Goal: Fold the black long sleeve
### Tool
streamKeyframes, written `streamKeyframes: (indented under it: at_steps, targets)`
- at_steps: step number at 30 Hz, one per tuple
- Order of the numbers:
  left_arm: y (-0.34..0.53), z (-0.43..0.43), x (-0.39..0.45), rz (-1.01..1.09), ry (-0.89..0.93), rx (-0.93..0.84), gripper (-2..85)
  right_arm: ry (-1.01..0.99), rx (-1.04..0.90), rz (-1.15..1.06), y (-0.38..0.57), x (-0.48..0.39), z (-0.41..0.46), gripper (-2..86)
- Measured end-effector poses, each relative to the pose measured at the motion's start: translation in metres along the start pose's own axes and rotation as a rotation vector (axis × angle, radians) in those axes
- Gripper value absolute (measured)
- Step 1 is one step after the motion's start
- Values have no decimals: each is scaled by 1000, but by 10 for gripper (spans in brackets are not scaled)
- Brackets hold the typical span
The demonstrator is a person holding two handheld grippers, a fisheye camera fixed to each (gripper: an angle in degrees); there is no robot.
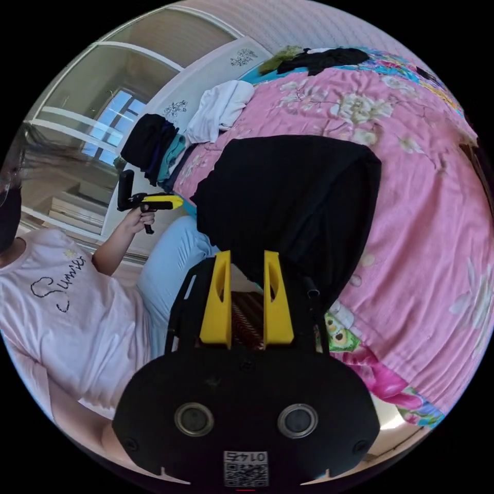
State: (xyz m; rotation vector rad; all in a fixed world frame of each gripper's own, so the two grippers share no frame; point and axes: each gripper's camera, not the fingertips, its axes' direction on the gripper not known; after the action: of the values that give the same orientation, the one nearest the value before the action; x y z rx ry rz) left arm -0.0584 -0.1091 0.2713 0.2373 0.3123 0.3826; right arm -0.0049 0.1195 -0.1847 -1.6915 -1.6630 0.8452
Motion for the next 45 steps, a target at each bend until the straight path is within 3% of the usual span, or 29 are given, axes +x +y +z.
streamKeyframes:
  at_steps: [5,9,12,14,17,30,35,39,45]
  targets:
    - [-62,11,-42,-110,54,159,66,188,200,111,-45,30,-27,179]
    - [-92,43,-79,-263,2,207,99,200,204,268,-66,70,-22,203]
    - [-101,77,-98,-336,134,146,88,144,198,371,-69,101,-7,180]
    - [-101,90,-103,-337,186,122,62,109,253,419,-59,110,-10,110]
    - [-96,86,-103,-316,210,126,3,-13,237,340,-50,109,-11,23]
    - [-131,-13,-52,-108,58,329,-10,43,394,137,-66,43,-105,-2]
    - [-155,40,-68,-189,16,223,-10,168,263,280,-114,70,-76,-2]
    - [-122,43,-62,-183,-45,223,-10,302,214,415,-113,75,-49,-2]
    - [-48,55,43,89,-29,138,-10,327,181,96,-93,-18,-24,-3]
